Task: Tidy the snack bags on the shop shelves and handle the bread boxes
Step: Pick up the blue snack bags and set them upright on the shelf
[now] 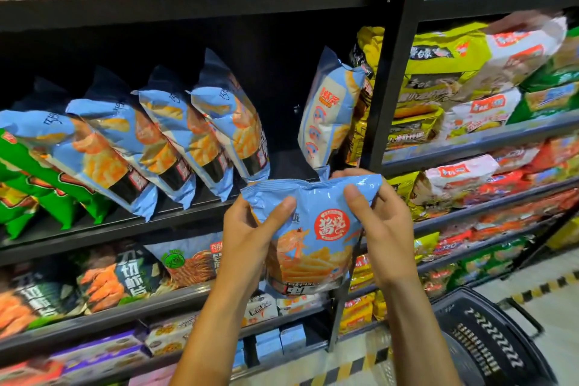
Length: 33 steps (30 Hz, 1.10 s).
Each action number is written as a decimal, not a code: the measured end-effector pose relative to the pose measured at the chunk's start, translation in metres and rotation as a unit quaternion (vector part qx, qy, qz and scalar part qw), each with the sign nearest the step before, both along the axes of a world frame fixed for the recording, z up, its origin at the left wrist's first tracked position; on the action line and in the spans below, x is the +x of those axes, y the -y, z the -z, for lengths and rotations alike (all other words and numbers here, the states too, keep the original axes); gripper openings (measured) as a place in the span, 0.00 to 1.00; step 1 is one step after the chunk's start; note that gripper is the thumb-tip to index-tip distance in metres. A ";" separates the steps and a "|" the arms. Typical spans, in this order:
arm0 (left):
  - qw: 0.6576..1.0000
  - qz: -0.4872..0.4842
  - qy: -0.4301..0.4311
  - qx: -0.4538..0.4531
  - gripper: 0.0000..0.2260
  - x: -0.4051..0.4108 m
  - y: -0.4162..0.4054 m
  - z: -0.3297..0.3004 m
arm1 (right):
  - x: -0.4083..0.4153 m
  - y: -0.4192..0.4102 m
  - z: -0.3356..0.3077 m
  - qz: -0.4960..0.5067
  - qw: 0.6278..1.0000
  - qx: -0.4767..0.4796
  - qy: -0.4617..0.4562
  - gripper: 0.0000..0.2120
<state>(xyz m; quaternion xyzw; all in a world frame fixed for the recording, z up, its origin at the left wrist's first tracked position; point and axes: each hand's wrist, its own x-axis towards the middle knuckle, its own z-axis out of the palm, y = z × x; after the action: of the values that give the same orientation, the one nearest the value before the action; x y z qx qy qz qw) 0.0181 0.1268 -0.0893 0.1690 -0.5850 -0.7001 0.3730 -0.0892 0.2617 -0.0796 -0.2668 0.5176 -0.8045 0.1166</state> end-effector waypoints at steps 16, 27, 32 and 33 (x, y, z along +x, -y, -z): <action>0.997 0.025 0.020 -0.064 0.07 -0.016 -0.016 -0.009 | -0.015 -0.009 0.019 0.049 0.999 0.002 0.004 0.04; 0.998 -0.058 -0.011 0.005 0.03 -0.026 -0.028 -0.011 | -0.023 -0.010 0.016 0.017 0.998 -0.001 -0.055 0.03; 0.998 -0.056 -0.006 -0.006 0.04 -0.027 -0.027 -0.007 | -0.023 -0.008 0.016 0.018 0.998 -0.012 -0.051 0.04; 0.999 -0.045 0.001 -0.012 0.05 -0.026 -0.025 -0.006 | -0.023 -0.008 0.016 0.026 0.999 -0.017 -0.040 0.04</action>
<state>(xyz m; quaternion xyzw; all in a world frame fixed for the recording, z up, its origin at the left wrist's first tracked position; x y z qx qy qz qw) -0.0080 0.1515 -0.0831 0.1915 -0.5855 -0.6751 0.4059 -0.1122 0.2694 -0.0952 -0.2874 0.5148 -0.8047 0.0702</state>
